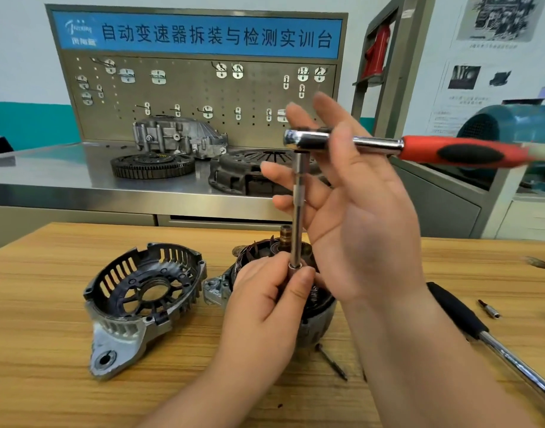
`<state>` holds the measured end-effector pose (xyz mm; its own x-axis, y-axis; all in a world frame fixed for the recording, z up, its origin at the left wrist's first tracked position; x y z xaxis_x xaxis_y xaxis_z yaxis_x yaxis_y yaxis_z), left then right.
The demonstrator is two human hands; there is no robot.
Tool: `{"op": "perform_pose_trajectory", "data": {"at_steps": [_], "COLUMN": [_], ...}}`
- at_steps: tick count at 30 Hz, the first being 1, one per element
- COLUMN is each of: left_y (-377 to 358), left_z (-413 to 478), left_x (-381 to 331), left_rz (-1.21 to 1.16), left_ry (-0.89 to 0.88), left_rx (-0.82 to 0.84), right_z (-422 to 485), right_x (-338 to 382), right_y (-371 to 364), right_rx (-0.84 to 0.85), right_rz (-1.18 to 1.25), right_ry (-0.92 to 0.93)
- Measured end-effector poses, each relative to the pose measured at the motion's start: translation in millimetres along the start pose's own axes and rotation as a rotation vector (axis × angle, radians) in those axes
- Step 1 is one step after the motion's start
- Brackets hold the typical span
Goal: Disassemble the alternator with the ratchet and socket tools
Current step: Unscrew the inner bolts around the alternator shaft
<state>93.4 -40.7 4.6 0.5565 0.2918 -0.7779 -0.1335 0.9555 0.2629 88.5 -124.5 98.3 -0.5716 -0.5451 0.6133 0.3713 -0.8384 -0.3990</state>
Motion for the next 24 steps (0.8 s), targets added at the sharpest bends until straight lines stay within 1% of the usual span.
{"op": "perform_pose_trajectory", "data": {"at_steps": [4,7,9,14,16,18,22,24], "left_y": [2.8,3.2,3.0,1.3,0.7,0.5,1.4,0.3], "left_z": [-0.9,0.9,1.9,0.0,0.0,-0.2,-1.7,-1.2], "left_x": [-7.2,-8.3,-7.3,-1.7,-0.6,-1.1,-2.8,-1.4], "left_rz": [0.033,0.102,0.098,0.035,0.049,0.039,0.059,0.075], "left_ry": [-0.055,-0.060,-0.039,0.030,0.015,-0.008,-0.073,-0.069], "left_rx": [0.014,0.037,0.044,0.035,0.023,0.008,-0.014,0.002], "right_z": [4.1,4.2,3.3,-0.2,-0.7,0.0,3.5,4.3], "right_x": [-0.6,-3.6,-4.0,2.6,2.6,-0.2,-4.0,-5.2], "right_y": [7.8,10.0,8.7,3.3,2.5,1.3,5.7,8.4], "right_rx": [-0.039,-0.054,-0.063,-0.028,-0.015,-0.011,0.005,0.023], "right_rz": [0.141,0.176,0.126,-0.153,-0.162,-0.073,0.126,0.170], "right_ry": [-0.193,-0.237,-0.171,0.129,0.148,0.068,-0.167,-0.247]}}
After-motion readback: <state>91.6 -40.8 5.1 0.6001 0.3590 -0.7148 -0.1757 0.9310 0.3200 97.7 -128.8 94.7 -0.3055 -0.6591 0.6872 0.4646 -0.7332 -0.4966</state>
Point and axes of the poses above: each hand's wrist, its own z-axis towards the middle knuckle, its own y-axis out of the back of the hand, x = y × z, the point moved 3 cm from there along z, towards the middle knuckle, and after that the axes turned 5 degrees about y, right-handed, at the moved point
